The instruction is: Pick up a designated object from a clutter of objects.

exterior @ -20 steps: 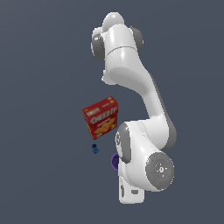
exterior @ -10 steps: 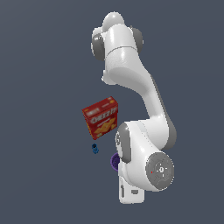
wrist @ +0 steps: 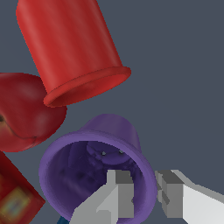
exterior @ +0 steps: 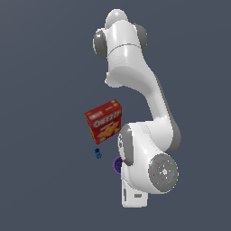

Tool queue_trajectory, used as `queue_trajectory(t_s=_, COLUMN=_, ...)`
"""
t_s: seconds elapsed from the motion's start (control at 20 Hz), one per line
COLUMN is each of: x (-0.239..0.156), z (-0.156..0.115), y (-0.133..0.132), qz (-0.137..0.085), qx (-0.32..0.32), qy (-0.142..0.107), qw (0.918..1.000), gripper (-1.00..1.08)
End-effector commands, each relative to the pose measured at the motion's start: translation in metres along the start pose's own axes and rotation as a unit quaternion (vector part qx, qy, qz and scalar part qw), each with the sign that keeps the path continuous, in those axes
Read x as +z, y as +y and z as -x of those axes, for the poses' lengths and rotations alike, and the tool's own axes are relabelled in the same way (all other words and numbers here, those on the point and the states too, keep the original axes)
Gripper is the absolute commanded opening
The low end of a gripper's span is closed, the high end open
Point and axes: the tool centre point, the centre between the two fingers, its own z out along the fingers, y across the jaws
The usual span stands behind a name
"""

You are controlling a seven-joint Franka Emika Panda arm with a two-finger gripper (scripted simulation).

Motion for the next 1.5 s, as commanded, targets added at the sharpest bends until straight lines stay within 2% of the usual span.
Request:
queue_trajectory(t_s=0.0, x=-0.004, z=0.004, y=-0.003, qz=0.001, qx=0.000, qy=0.000, qw=1.0000, gripper=-1.00)
queue_trajectory(t_s=0.35, x=-0.016, z=0.019, y=-0.021, qz=0.001, qx=0.000, qy=0.000, qw=1.0000, gripper=-1.00)
queue_trajectory(t_s=0.7, x=-0.036, z=0.046, y=-0.049, qz=0.001, qx=0.000, qy=0.000, qw=1.0000, gripper=-1.00)
queue_trajectory(t_s=1.45, x=-0.100, z=0.129, y=-0.139, qz=0.001, qx=0.001, qy=0.000, qw=1.0000, gripper=-1.00)
